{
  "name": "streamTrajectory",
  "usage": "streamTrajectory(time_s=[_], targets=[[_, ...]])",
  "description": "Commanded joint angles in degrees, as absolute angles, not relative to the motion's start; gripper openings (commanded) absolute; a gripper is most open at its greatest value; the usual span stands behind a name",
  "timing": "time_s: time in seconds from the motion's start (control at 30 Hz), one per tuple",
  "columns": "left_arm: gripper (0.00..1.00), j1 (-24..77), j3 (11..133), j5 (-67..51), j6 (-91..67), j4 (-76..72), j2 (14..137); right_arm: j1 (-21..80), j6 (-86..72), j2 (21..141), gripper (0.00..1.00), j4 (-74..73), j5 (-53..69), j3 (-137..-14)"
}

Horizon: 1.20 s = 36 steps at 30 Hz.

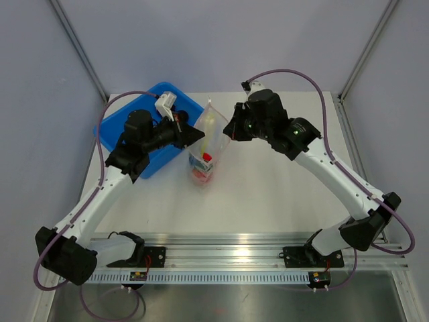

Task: Place the food in the zip-top bag and seal the zipper
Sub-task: Adjust the zipper food storage bag at the center of the board.

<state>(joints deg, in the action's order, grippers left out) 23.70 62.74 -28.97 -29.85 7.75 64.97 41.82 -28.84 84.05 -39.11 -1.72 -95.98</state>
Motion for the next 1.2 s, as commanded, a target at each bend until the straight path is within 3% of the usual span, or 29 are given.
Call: streamTrajectory(time_s=[0.0, 0.2, 0.33, 0.5, 0.63, 0.73, 0.77, 1.03, 1.17], targets=[[0.0, 23.9, 60.7, -31.3, -30.3, 6.2, 68.8, 41.4, -28.6, 85.3, 0.0, -38.9, -2.5, -94.2], [0.0, 23.9, 61.3, -30.9, -30.7, 4.9, 67.4, 41.4, -28.0, 85.0, 0.01, -39.7, -3.3, -93.4], [0.0, 23.9, 62.7, -30.8, -30.3, 6.2, 67.8, 41.4, -28.1, 84.7, 0.36, -41.7, -3.8, -93.8], [0.0, 23.9, 62.0, -31.5, -31.4, 5.6, 68.4, 41.4, -29.6, 83.2, 0.41, -43.1, -4.1, -92.6], [0.0, 23.9, 61.8, -31.6, -31.6, 5.4, 68.4, 41.4, -30.8, 82.1, 0.37, -43.9, -3.4, -92.2], [0.0, 23.9, 61.9, -31.6, -31.4, 5.4, 68.5, 41.4, -32.6, 80.9, 0.14, -43.2, -1.5, -91.6], [0.0, 23.9, 62.0, -31.6, -31.3, 5.4, 68.5, 41.4, -33.2, 80.5, 0.0, -41.4, -1.0, -90.7], [0.0, 23.8, 73.4, -28.8, -22.3, 20.9, 72.4, 41.4, -32.4, 75.6, 0.0, -40.4, -5.5, -92.9], [0.0, 23.7, 73.8, -28.7, -19.2, 20.9, 72.7, 41.4, -33.5, 76.9, 0.0, -38.9, -2.8, -90.4]])
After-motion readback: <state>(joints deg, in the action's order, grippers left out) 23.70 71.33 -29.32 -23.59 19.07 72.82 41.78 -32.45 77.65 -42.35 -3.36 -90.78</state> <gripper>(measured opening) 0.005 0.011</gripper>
